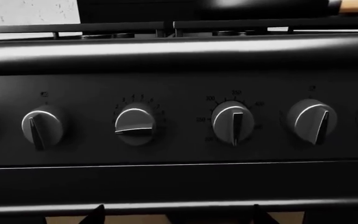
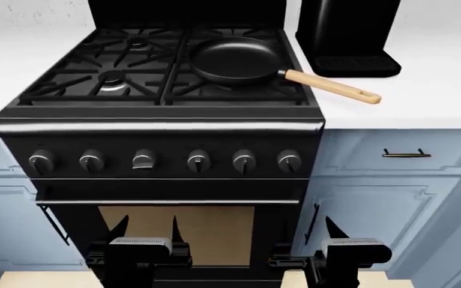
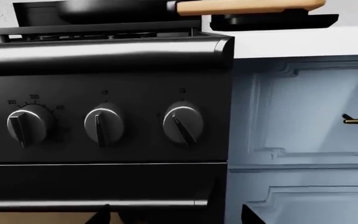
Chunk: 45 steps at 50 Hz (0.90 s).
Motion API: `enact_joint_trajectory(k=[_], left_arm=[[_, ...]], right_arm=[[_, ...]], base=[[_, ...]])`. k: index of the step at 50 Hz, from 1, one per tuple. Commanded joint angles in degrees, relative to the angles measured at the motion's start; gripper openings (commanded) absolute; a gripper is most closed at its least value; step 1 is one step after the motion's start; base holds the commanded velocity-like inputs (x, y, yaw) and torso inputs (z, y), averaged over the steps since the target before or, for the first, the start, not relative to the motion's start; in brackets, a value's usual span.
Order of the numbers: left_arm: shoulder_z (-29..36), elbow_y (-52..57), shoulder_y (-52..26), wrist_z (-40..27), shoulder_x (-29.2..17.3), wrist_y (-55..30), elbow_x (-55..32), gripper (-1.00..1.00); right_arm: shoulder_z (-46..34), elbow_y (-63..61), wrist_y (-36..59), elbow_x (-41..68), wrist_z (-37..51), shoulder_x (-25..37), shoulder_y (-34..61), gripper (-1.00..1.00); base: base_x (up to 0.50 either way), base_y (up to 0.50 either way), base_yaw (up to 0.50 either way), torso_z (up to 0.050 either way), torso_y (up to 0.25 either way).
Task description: Turn off the front right burner of the stove.
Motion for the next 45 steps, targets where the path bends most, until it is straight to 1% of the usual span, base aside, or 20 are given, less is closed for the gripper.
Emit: enact_joint_trajectory(k=[1,45], left_arm=[[0.4,0.3,0.0,-0.4,-0.3,-0.2,-0.4,1.0],[1.8,0.2,-0.1,-1.6,-1.5,0.5,-1.5,1.0]], right_arm=[[-0.4,0.0,0.0,0.4,0.3,0.3,0.1,1.0],[-1.8,0.3,-0.9,1.4,1.4,1.5,0.3,1.0]], base=[[0.1,0.0,0.0,0.0,0.0],[0.09,0.0,0.0,0.0,0.0]])
